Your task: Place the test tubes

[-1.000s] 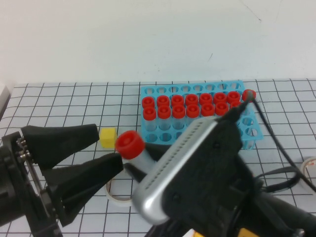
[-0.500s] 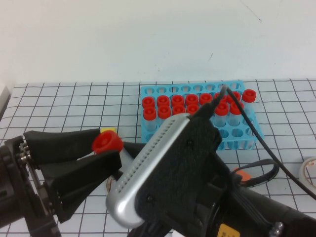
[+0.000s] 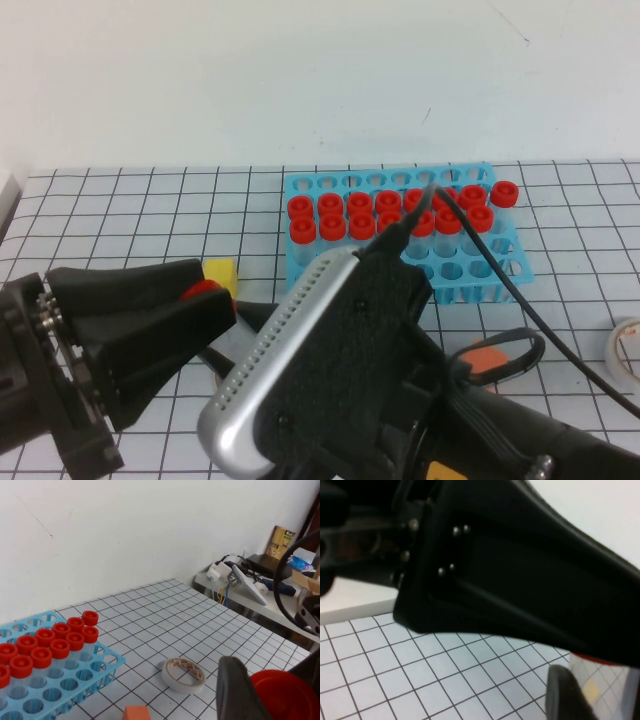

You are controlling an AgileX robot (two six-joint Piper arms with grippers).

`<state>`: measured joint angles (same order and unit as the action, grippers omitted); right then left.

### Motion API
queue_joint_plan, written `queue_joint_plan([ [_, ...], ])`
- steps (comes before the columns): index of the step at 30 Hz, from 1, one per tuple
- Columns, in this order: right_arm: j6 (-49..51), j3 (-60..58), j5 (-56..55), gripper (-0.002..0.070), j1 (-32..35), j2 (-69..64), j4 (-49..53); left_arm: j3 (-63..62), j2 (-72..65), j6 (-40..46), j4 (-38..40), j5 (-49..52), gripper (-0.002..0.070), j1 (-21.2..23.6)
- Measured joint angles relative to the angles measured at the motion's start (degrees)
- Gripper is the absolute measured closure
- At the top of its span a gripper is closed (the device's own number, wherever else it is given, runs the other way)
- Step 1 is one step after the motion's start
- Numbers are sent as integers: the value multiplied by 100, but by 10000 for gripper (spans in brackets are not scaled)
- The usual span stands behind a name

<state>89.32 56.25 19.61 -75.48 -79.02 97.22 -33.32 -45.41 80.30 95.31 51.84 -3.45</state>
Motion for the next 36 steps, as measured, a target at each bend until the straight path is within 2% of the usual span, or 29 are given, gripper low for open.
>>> queue_joint_plan([
  [10,-124,218,23,439,0,-12,-23,-47,0,-195,222,-53,398,0],
  [36,-276,218,157,439,-21,-22,-23,-47,0,17,244,-57,408,0],
])
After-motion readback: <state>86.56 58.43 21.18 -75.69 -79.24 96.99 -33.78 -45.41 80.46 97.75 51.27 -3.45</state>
